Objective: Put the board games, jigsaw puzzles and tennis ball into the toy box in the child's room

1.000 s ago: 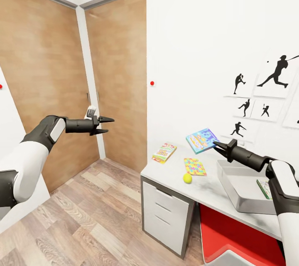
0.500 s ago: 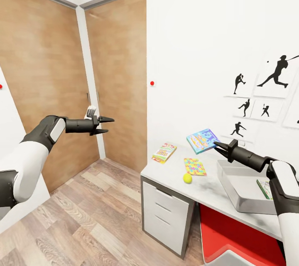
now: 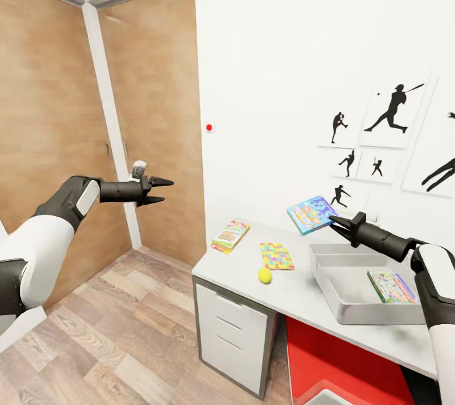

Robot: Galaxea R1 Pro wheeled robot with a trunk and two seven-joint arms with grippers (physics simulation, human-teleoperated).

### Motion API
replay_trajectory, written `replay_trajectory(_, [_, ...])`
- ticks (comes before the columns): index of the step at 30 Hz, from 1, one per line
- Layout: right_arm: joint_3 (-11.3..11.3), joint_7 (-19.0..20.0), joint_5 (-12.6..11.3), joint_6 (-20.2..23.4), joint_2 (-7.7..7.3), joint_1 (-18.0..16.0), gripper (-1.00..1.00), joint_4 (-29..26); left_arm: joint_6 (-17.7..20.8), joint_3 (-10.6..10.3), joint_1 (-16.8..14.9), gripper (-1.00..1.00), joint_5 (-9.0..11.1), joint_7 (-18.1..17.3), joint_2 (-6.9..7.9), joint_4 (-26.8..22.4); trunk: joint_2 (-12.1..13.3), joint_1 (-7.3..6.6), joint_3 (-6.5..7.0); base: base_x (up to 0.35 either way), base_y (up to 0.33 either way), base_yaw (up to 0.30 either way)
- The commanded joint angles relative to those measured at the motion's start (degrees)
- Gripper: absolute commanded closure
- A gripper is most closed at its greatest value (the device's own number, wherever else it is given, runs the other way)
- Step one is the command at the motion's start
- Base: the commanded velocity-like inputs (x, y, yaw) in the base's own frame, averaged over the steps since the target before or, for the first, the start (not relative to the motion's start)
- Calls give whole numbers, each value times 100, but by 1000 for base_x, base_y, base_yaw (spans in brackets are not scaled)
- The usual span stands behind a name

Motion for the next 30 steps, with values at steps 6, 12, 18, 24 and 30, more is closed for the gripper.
replay_trajectory(6, [-9,55,33,20,-1,-5,100,6,17,20,-2,-100,-31,-30,0,1,-4,4,-2,64,-58,-275])
replay_trajectory(12, [-9,55,35,14,-1,-5,100,12,17,20,-2,-100,-42,-30,9,1,-4,4,-2,5,-4,-280])
replay_trajectory(18, [-9,55,36,3,-1,-5,100,22,17,18,-2,-100,-25,-30,99,1,-4,4,-2,0,0,-281])
replay_trajectory(24, [-2,50,36,-11,5,-5,100,23,17,15,-2,-100,-23,-30,113,1,-4,4,-2,0,0,-281])
replay_trajectory(30, [-2,47,36,-13,7,-5,100,23,17,20,-2,-100,-22,-30,121,1,-4,4,-2,48,0,-281])
